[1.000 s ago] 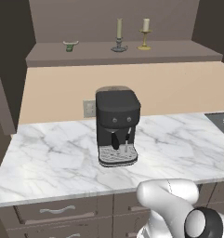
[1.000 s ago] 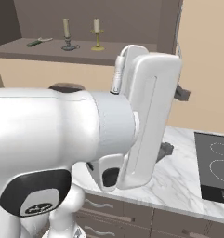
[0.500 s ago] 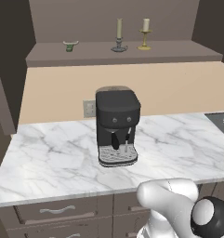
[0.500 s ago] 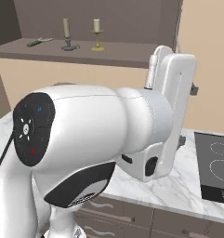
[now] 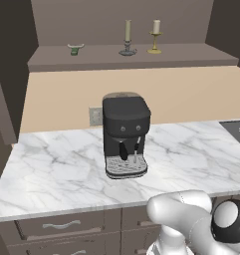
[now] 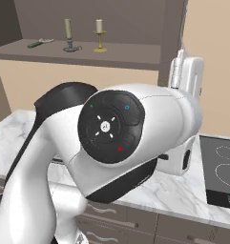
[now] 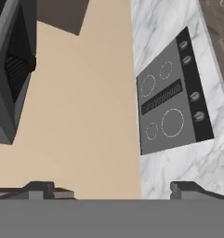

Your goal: Pick the candle and candle from the dining table and place them in the open cabinet. Close the cabinet after placing the objects.

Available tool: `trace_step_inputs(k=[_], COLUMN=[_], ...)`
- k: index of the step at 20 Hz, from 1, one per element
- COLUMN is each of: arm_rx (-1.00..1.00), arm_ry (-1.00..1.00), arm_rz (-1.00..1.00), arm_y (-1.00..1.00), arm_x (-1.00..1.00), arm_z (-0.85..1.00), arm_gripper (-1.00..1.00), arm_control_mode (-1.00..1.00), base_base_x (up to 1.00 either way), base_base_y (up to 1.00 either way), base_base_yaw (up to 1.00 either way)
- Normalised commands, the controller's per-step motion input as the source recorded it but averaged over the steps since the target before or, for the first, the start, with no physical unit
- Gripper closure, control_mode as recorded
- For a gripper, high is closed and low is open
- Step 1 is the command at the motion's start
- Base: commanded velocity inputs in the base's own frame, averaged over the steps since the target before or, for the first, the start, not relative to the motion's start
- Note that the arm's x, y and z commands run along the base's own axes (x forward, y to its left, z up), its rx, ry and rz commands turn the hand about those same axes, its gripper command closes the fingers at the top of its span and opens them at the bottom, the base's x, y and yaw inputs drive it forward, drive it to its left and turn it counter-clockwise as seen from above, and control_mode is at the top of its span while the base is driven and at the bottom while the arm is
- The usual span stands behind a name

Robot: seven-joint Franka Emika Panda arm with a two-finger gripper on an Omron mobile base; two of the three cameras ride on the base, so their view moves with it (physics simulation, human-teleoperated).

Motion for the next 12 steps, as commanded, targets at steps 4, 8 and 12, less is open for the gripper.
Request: trace_step_inputs(k=[4,8,12], arm_rx=[0.0,0.0,0.0], arm_ry=[0.04,0.04,0.1], arm_rz=[0.2,0.2,0.19], arm_y=[0.01,0.01,0.2], arm_x=[0.3,0.27,0.2], arm_z=[-0.11,-0.05,-0.04], arm_gripper=[-1.0,-1.0,-1.0], arm_control_mode=[-1.0,-1.0,-1.0], base_base_x=[0.0,0.0,0.0], base_base_y=[0.0,0.0,0.0], base_base_yaw=[0.0,0.0,0.0])
